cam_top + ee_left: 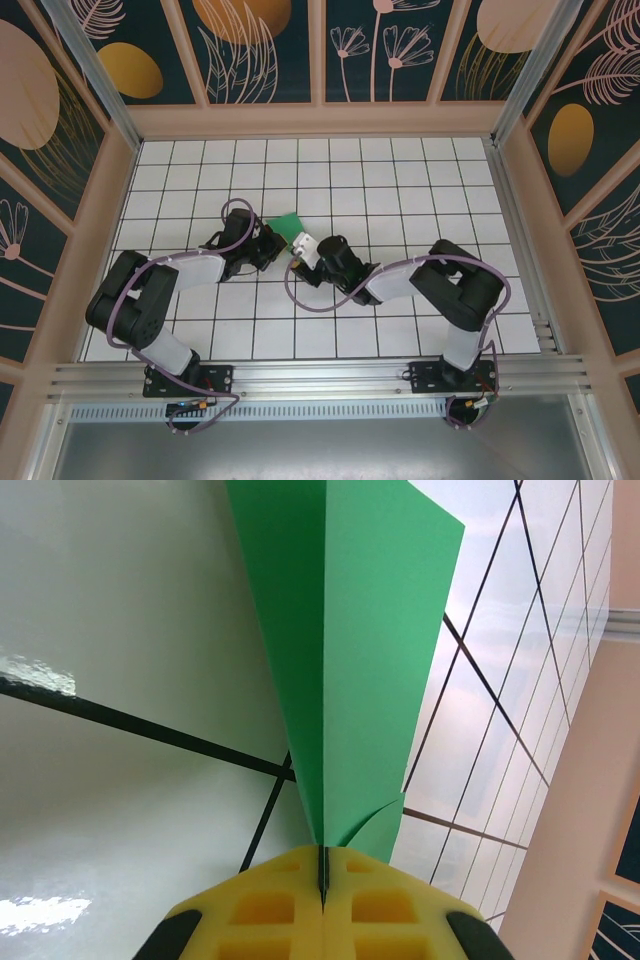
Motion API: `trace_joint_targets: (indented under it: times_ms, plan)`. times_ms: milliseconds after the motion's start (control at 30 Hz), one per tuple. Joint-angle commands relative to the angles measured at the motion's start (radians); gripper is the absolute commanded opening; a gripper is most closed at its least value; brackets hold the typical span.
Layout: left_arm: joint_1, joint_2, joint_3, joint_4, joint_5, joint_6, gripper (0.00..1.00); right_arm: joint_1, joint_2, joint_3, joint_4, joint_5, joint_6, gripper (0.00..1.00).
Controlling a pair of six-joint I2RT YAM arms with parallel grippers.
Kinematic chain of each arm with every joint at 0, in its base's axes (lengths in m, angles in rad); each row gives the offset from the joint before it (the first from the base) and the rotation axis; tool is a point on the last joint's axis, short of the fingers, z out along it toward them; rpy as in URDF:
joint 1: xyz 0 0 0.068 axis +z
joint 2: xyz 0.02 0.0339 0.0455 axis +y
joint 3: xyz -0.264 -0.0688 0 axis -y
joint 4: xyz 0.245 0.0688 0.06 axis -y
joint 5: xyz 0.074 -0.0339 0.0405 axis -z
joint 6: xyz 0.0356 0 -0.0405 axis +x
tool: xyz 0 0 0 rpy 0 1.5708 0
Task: Fold a paper plane with a square sheet of paper (pick it up from the middle)
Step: Fold the wing for the fifth time at the center of the table.
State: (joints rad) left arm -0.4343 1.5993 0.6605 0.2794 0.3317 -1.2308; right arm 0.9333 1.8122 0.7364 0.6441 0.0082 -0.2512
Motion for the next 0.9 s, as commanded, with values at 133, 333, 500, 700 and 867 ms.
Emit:
trace_joint_targets:
  times_ms: [133, 333, 500, 700, 867]
  plan:
    - [-0.005, -0.028, 0.024, -0.040, 0.004, 0.019, 0.00, 0.012, 0.083, 0.015, 0.126, 0.065, -0.127, 0.35]
    - [-0.006, -0.026, 0.027, -0.055, 0.002, 0.021, 0.00, 0.012, 0.119, 0.024, 0.211, 0.111, -0.188, 0.33]
    - [-0.005, -0.024, 0.028, -0.065, 0.001, 0.026, 0.00, 0.012, 0.125, 0.016, 0.271, 0.138, -0.222, 0.32]
    - [-0.006, -0.024, 0.033, -0.074, 0.003, 0.029, 0.00, 0.007, 0.146, 0.027, 0.257, 0.105, -0.227, 0.18]
    - [-0.004, -0.033, 0.041, -0.087, -0.008, 0.041, 0.00, 0.001, 0.129, 0.035, 0.212, 0.055, -0.198, 0.04]
